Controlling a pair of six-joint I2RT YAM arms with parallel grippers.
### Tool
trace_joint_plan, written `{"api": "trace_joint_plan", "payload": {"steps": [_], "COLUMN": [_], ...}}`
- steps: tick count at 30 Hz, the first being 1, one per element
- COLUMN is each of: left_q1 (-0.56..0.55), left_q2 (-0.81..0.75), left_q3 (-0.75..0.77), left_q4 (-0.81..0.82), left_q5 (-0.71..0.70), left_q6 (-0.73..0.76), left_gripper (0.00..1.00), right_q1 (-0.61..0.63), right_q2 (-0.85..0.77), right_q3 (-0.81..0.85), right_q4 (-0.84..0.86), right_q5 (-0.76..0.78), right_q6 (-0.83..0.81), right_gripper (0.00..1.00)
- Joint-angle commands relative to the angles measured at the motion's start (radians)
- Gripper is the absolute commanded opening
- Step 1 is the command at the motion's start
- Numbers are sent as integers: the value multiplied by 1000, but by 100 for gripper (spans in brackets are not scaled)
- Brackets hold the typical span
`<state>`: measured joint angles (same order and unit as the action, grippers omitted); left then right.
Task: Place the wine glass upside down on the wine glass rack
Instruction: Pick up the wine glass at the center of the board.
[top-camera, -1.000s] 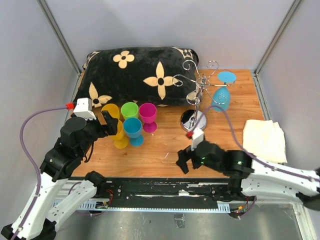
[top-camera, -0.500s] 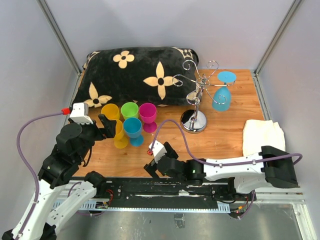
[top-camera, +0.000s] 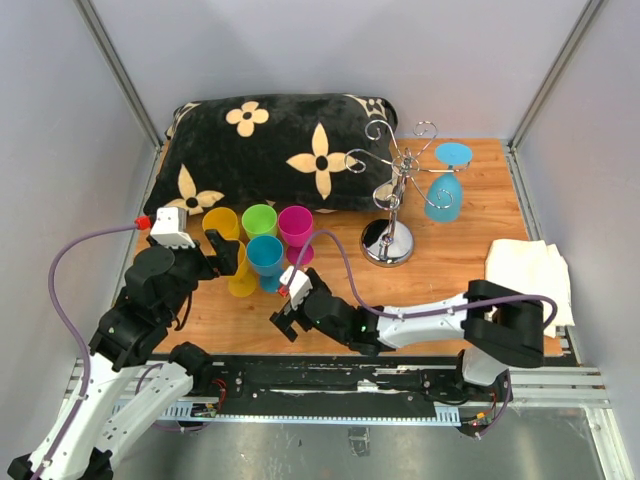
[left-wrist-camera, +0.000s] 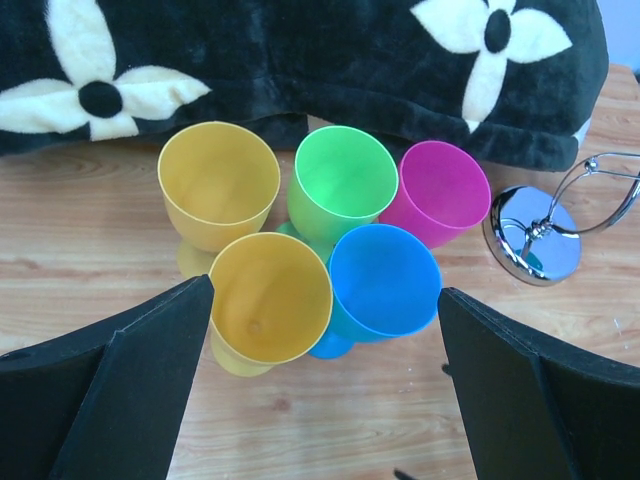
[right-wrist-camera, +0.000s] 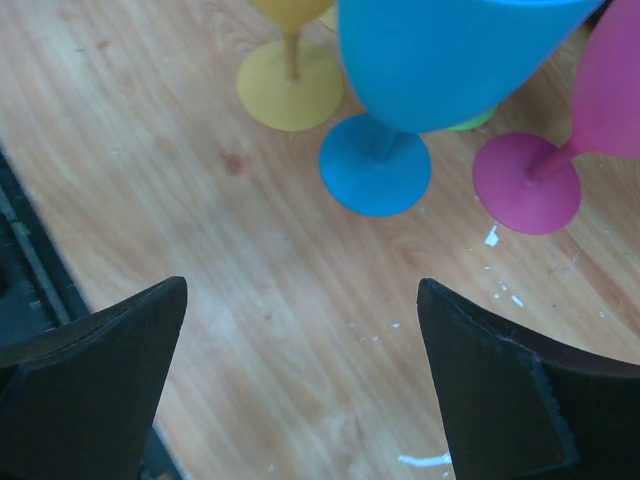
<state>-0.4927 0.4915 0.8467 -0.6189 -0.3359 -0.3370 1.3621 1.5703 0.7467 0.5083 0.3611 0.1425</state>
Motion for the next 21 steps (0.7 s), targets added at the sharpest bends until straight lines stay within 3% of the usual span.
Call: {"api": "trace_joint_plan", "payload": {"steps": [1, 6, 13, 21], "left_q1": [2, 3, 3, 3], "left_q2": [-15, -28, -24, -29], "left_q3": [-13, -22, -24, -27], "left_q4": [53, 60, 61, 62], "left_q5": [-6, -20, -39, -58], "left_q6": [9, 12, 14, 15], "left_gripper": [100, 100, 100, 100], "right_q1": [-75, -93, -110, -154], "right_q2": [86, 168, 385, 469], "right_q3": [33, -20, -128, -98], "right_q4": [128, 365, 990, 1041], "right_q5": [-100, -120, -143, -142], "right_q6": [-29, -118, -225, -213], "right_gripper": [98, 99, 98, 96]}}
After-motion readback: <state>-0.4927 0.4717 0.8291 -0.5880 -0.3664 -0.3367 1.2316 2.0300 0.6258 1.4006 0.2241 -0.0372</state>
